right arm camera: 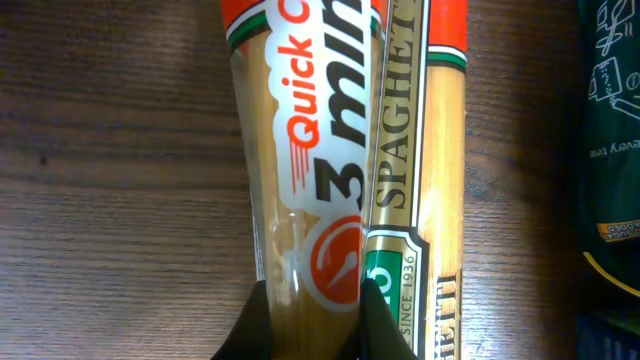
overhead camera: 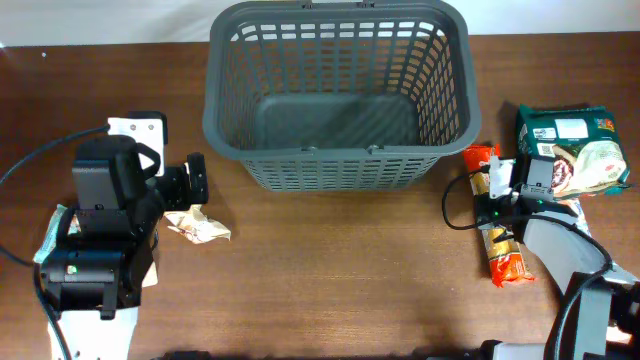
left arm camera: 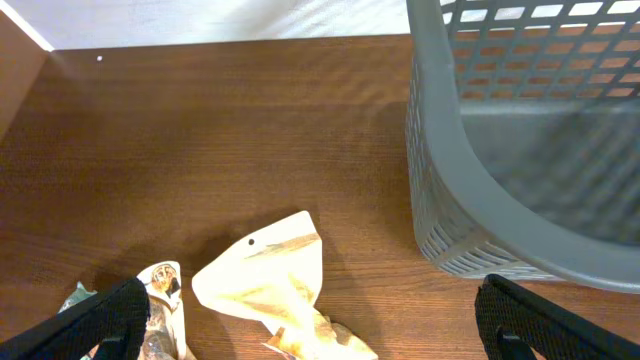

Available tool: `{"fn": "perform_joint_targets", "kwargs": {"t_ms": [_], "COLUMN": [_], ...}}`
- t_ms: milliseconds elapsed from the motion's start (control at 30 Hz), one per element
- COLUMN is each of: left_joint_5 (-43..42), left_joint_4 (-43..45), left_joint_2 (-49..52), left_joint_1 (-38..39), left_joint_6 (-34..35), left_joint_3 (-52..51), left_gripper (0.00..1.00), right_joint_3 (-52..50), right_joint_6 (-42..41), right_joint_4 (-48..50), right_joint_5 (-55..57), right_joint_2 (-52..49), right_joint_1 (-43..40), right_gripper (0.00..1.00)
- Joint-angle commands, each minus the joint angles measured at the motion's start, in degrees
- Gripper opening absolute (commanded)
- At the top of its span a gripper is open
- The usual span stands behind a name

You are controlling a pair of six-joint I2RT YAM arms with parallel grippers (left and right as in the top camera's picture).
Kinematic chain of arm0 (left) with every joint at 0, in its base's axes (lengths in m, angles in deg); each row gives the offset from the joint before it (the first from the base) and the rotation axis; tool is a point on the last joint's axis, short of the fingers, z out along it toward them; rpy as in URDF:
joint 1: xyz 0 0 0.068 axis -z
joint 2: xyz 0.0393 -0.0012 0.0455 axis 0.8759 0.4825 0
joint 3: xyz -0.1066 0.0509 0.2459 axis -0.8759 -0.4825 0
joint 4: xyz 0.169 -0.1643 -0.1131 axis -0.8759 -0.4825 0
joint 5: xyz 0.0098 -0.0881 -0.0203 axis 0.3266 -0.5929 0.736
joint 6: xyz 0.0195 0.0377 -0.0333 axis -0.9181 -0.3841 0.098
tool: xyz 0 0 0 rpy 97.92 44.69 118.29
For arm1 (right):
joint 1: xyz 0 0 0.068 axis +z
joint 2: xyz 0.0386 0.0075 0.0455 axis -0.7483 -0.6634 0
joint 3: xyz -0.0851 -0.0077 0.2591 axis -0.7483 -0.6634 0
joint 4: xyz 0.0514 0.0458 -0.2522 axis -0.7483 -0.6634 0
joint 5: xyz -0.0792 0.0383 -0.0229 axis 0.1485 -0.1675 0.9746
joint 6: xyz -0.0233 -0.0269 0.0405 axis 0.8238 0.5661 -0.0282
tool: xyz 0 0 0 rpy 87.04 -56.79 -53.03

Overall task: Pack container
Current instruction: 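Lower right gripper onto the spaghetti pack and close on it, then lift the spaghetti pack and carry it over the grey basket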

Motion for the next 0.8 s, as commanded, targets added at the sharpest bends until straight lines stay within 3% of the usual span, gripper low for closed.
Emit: {"fn": "perform_joint_targets", "kwargs": {"t_ms": [0, 233, 767], "left_joint_5": [0.42, 0.44, 0.42], "left_joint_4": [0.26, 0.85, 2.19], "left_joint_2": [0.02, 0.02, 0.02], "left_joint_1": [0.17, 0.17, 0.17], "left_joint_6": [-1.14, -1.14, -1.14], "left_joint_3": [0.48, 0.48, 0.48], "left_gripper": [0.99, 0.99, 0.99], "right_joint_3": [-6.97, -3.43, 16.59], "right_joint_6": [-2.19, -5.95, -5.9], "right_joint_4": [-2.89, -4.28, -13.03], "right_joint_5": [-9.42, -9.38, -5.22], "right_joint_2": [-6.8, 0.31, 18.45], "right_joint_1": [0.63, 0.61, 0.61], "right_gripper": [0.04, 0.04, 0.04]}}
